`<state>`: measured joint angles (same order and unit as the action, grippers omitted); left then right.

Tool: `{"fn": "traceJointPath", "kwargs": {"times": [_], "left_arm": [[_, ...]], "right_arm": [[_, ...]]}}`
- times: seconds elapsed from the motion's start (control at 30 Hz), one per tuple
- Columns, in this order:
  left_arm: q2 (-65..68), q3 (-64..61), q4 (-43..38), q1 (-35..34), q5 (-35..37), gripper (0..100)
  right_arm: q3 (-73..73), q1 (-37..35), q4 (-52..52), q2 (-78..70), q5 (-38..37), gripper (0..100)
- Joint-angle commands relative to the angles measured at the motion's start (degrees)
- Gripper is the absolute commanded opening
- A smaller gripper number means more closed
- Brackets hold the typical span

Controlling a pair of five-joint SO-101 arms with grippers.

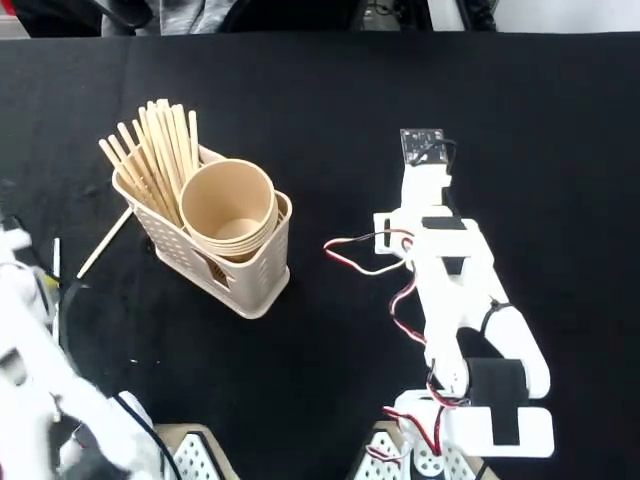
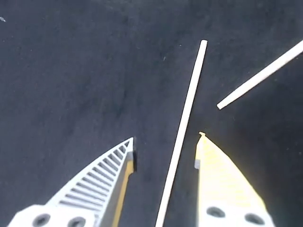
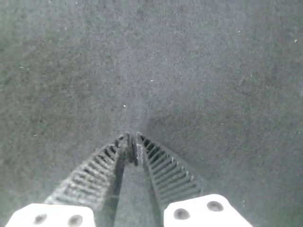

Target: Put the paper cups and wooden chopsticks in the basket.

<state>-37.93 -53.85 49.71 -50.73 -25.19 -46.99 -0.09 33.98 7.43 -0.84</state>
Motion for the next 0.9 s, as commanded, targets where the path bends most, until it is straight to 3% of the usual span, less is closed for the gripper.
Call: {"fn": "traceJointPath", "kwargs": {"times": [0.0, 0.27, 0.43, 0.67, 0.87], "left_arm": [[19.5, 14.0, -1.1, 2.5, 0.6, 21], [43.1, 31.4, -1.1, 7.7, 1.0, 21], [51.3, 37.5, -1.1, 7.5, 0.7, 14], [57.2, 39.4, -1.1, 7.7, 0.6, 3], [57.5, 39.3, -0.5, 7.4, 0.6, 3]], "right_arm": [[0.2, -0.6, -0.6, 1.4, 0.0, 1.5], [0.2, -0.6, -0.6, 1.4, 0.0, 1.5], [0.2, -0.6, -0.8, 1.4, 0.0, 1.5], [0.2, -0.6, -0.8, 1.4, 0.0, 1.5], [0.2, -0.6, -0.8, 1.4, 0.0, 1.5]]}}
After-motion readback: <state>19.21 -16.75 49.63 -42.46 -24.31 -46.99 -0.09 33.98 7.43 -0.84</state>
